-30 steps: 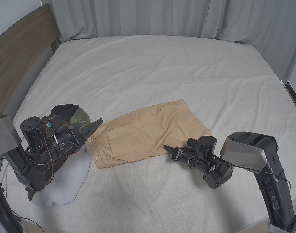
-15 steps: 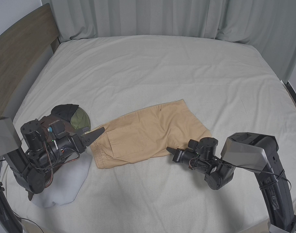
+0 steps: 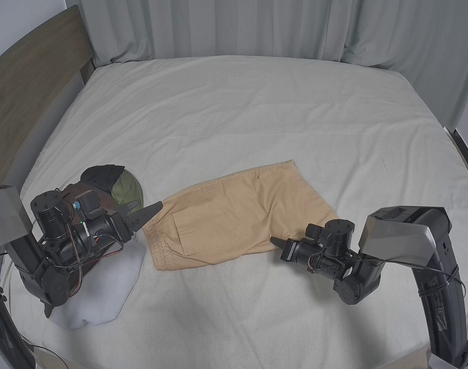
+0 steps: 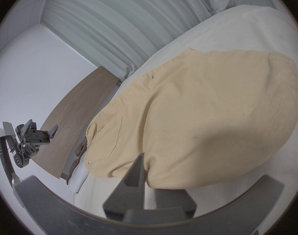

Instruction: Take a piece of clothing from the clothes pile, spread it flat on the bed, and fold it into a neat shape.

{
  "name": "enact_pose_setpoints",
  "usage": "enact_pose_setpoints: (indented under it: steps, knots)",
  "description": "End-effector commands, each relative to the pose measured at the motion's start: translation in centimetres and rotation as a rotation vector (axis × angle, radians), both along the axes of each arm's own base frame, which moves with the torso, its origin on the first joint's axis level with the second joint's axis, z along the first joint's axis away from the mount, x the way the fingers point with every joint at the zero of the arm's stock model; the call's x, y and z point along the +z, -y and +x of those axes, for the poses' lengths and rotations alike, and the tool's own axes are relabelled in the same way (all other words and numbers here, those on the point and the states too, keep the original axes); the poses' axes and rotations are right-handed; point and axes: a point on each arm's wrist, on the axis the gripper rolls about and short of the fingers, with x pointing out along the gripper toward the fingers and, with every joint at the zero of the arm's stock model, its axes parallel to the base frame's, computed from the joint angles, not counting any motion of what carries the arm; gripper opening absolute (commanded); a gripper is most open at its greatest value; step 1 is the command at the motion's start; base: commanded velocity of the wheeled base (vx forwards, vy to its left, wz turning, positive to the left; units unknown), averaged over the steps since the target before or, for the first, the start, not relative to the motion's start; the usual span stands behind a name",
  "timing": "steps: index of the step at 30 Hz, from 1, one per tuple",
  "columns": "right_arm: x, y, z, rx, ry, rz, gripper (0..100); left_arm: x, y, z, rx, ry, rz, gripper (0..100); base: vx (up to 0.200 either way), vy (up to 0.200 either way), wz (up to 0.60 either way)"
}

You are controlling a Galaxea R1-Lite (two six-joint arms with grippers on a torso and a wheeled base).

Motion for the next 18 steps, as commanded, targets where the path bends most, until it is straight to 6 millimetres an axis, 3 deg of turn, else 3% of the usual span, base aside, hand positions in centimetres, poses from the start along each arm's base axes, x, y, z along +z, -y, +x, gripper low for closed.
enact_pose_setpoints:
  steps: [1,13,18]
  knots:
    - [0.9,0.3,-0.9,0.003,-0.003,-0.005,0,0.0,0.0,0.0,0.002,0.0,0.0,100,0.0,0.0,0.0]
    - [2.0,1.4,-3.3,0.008,-0.041,-0.042,0,0.0,0.0,0.1,0.003,0.0,0.0,100,0.0,0.0,0.0]
    - [2.2,2.2,-5.3,0.016,-0.087,-0.076,0,0.0,0.0,0.1,0.005,-0.001,-0.001,100,0.0,0.0,0.0]
